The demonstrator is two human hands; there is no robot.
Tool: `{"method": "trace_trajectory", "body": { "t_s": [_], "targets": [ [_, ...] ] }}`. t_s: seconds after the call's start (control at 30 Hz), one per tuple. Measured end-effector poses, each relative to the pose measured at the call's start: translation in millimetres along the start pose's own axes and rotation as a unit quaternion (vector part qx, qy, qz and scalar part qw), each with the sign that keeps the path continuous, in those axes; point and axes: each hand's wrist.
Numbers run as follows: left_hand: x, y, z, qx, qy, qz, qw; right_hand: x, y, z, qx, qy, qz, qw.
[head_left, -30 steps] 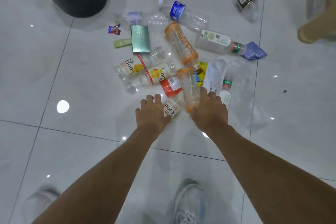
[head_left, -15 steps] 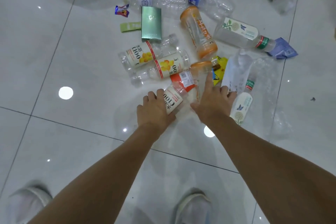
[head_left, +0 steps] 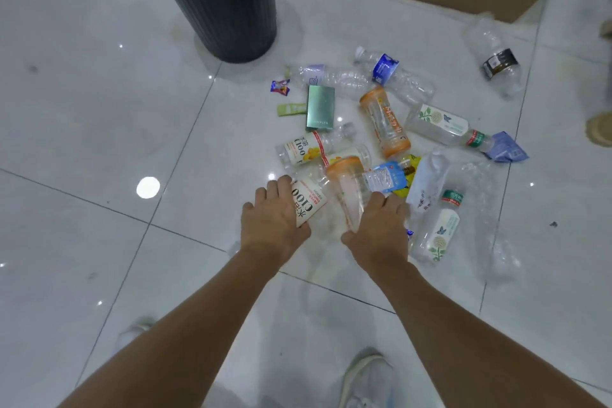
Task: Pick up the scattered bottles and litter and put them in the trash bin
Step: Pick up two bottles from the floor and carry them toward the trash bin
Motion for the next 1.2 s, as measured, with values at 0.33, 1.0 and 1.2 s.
{"method": "trace_trajectory", "body": {
  "t_s": [0.33, 1.0, 1.2],
  "targets": [
    [297.2, 15.8, -63.7, 0.022, -0.064, 0.084, 0.994, 230.8, 85.0, -149.1, 0.051, -0.079, 0.098, 0.991],
    [793.1, 180.7, -160.9, 0.039, -0.043, 0.331, 0.942, 636.0, 323.9, -392.2, 0.159, -0.186, 0.258, 0.935],
    [836.5, 200.4, -201.4, 0.049, -0.049, 0.367, 0.928, 673.8, 348.2, -418.4, 0.189, -0.226, 0.243, 0.924]
  ]
}}
Point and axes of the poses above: each hand's wrist, its own y-axis away from the middle knuckle, its own x-axis out of the back of the hand, z = x × y, and after that the axes turned 6 degrees about -y, right-handed
